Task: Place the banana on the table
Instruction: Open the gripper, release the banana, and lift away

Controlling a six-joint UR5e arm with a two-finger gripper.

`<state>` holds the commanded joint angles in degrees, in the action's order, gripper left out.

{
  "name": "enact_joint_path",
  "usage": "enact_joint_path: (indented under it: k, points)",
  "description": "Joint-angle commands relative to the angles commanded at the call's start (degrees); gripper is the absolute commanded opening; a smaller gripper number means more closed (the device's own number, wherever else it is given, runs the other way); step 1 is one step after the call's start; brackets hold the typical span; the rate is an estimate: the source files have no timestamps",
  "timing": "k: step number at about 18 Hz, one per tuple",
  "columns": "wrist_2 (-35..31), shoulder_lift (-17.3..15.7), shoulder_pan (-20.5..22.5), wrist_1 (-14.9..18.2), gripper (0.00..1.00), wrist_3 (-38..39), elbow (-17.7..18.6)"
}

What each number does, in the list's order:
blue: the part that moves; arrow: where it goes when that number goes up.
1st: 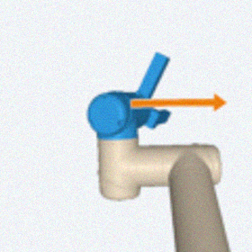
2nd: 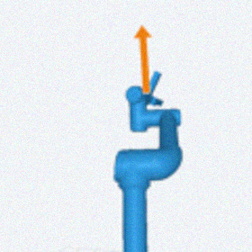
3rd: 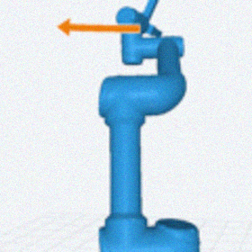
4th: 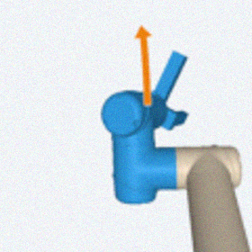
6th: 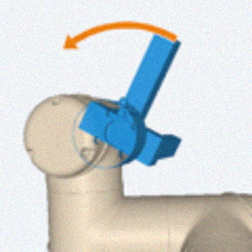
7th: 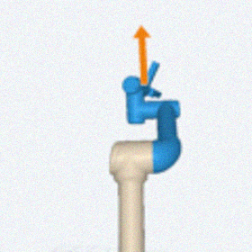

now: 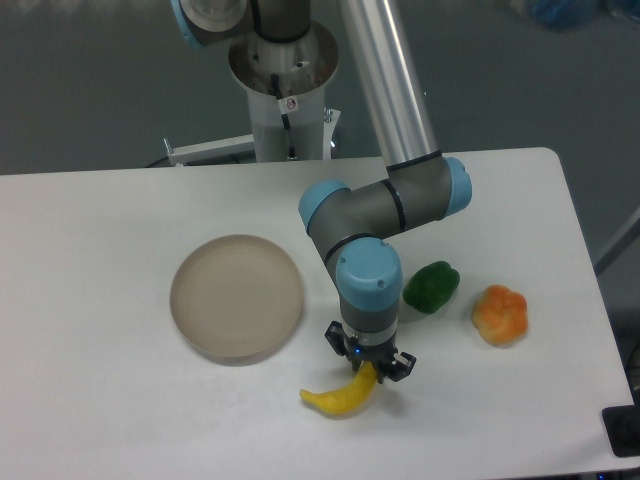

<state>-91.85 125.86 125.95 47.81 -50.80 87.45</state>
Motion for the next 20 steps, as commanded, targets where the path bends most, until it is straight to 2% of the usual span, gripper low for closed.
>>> enact_joint_path:
  k: [2,4,5,6,10,14,20]
  points:
    - [0.09,-0.44,0.26,0.09,0.67,0.0,-0.35]
    - [0.17,-1.4,0.96,0.09,0.75,-0.09,-0.7]
    - [0.18,-1.76,1.4,0.09,0.85,-0.09,-1.05]
    - [0.18,-2.11,1.84,0.09,1.0,0.0,-1.23]
    - [0.18,-3.25,3.77,0.0,1.0,-0.17,-3.16]
    - [0.35,-2.9,6.14,-0.09,1.0,-1.93,-5.97]
    - [0.53,-2.99,10.54,-0.09,1.0,-11.06,-8.88]
